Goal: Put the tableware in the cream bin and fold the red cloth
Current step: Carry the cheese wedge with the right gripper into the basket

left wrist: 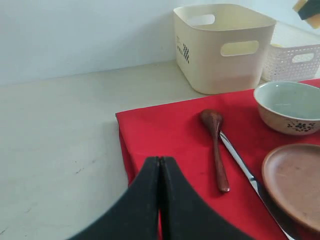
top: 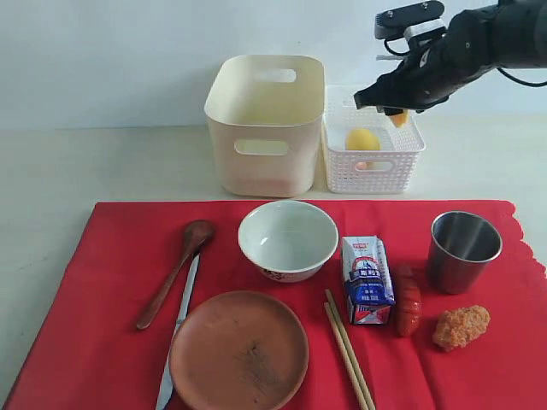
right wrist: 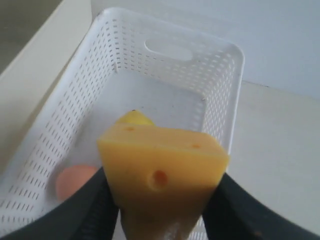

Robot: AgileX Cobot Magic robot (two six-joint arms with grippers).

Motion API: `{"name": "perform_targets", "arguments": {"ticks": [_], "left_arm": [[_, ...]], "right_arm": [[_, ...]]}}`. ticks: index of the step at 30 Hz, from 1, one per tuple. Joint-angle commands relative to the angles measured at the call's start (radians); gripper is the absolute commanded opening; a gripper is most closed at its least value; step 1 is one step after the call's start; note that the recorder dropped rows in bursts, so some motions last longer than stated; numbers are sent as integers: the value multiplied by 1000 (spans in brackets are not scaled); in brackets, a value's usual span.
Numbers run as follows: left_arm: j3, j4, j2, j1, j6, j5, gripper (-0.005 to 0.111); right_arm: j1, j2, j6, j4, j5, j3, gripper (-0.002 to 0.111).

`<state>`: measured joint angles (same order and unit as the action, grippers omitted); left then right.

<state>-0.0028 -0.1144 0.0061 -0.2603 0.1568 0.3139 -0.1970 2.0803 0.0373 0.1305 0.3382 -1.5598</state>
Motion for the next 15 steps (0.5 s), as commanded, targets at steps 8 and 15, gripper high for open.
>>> {"name": "perform_targets", "arguments": {"ticks": [8, 15], "left_arm": [[3, 1, -6, 3, 1, -7, 0], [3, 1, -6, 3, 1, -7, 0]], "right_arm": [[5, 126, -133, 3, -25, -92, 0], [5, 164, -167, 3, -20, -92, 3]]}}
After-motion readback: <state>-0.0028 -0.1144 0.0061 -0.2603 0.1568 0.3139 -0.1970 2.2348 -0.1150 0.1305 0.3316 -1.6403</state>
